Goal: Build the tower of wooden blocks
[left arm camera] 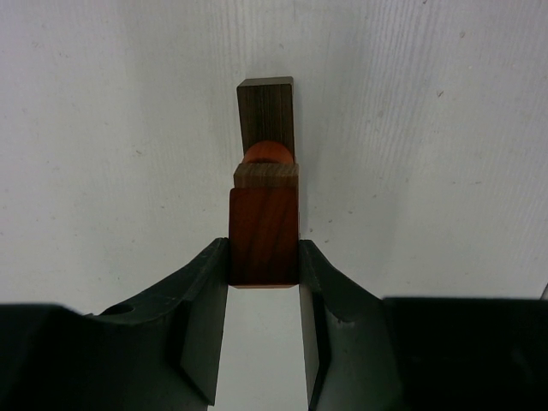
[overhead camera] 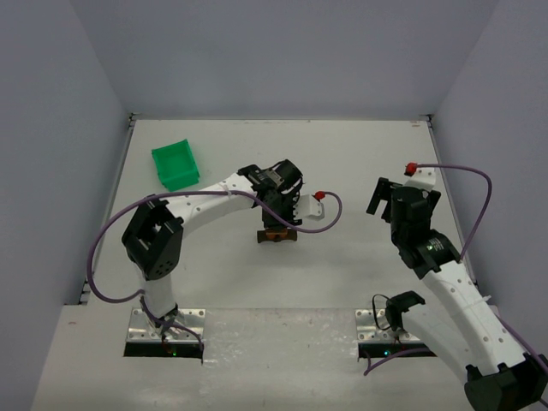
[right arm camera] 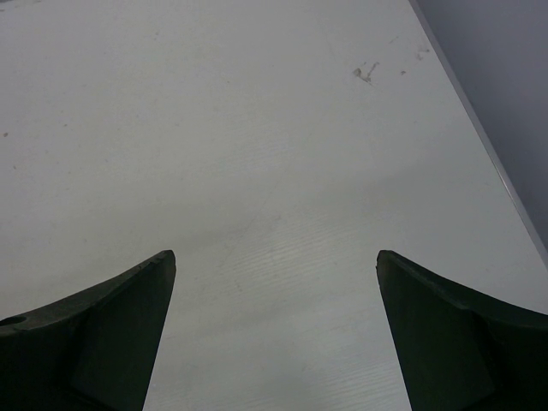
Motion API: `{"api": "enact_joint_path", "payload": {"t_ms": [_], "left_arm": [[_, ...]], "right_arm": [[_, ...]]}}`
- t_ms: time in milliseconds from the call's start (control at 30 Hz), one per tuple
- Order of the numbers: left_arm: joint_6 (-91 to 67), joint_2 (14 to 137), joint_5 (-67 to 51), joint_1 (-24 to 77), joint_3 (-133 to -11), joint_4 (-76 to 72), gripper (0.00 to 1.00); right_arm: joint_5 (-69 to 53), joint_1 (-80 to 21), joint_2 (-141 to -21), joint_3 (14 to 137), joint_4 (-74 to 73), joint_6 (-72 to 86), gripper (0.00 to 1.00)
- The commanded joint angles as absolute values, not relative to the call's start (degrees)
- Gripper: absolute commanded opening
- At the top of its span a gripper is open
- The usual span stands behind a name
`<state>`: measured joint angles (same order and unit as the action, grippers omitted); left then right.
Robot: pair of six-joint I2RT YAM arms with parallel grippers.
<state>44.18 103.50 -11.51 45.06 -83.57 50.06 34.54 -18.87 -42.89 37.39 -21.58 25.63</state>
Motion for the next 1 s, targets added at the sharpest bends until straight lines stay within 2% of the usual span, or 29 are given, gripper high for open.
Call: {"api": "enact_joint_path", "payload": {"t_ms": [0, 967], "left_arm": [[45.9, 104.5, -12.4, 45.7, -85.6, 50.3, 0.00], [45.6, 105.4, -11.7, 46.1, -87.2, 50.4, 0.06]], "right_arm": [[36.5, -18.8, -41.9, 37.4, -20.4, 25.9, 0.99], [36.2, -18.7, -41.8, 37.4, -20.4, 25.7, 0.99]]}}
